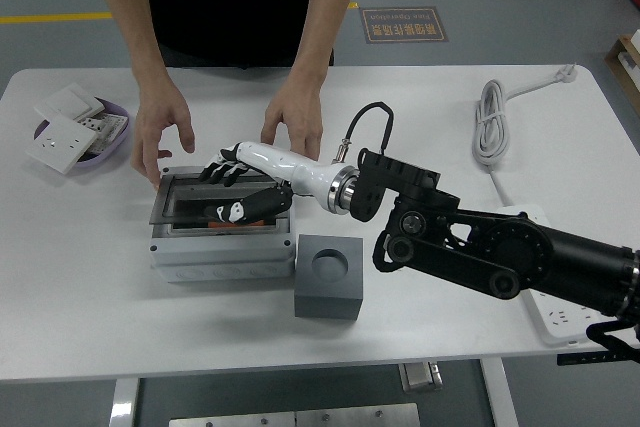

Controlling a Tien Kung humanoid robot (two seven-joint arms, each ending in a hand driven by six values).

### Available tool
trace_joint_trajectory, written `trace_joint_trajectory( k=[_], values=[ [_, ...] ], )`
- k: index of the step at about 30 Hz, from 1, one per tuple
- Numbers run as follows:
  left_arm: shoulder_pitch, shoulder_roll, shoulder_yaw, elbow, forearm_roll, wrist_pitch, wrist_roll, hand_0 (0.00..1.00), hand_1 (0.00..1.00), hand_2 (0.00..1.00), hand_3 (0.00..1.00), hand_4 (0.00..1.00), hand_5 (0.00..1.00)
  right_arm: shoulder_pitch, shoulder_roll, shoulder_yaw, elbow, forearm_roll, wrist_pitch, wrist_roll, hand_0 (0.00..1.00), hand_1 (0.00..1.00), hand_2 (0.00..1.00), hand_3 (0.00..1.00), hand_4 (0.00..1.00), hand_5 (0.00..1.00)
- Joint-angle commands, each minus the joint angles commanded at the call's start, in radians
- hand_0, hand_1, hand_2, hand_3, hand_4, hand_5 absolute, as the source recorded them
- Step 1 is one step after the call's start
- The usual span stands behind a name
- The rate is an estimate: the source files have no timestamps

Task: Pick up the cylinder from the cube,place it in the box,flap close box

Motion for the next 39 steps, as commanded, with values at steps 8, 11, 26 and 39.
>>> trace_joint_trajectory(
  k=[8,11,26,39],
  values=[
    [0.001,0.002,-0.001,0.0,0.0,0.003,0.001,0.923,0.852,0.854,0.951,0.002,0.002,-0.011,-0.016,0.006,0.016,0.035,0.02,0.005,0.806,0.693,0.723,0.712,0.688,0.363],
    [0.0,0.002,-0.003,0.0,0.001,0.003,0.002,0.923,0.852,0.854,0.951,0.002,0.002,-0.012,-0.034,0.058,0.008,0.016,0.015,0.009,0.806,0.693,0.723,0.712,0.688,0.363],
    [0.001,-0.01,0.007,0.0,-0.015,0.004,0.001,0.923,0.852,0.854,0.951,0.002,0.002,-0.165,-0.12,0.403,-0.042,-0.058,0.072,0.018,0.804,0.697,0.725,0.713,0.66,0.36],
    [0.005,-0.018,0.016,0.0,-0.023,0.004,0.002,0.923,0.852,0.854,0.951,0.002,0.002,-0.285,-0.117,0.522,-0.052,-0.061,0.11,0.077,0.803,0.702,0.728,0.709,0.652,0.369]
  ],
)
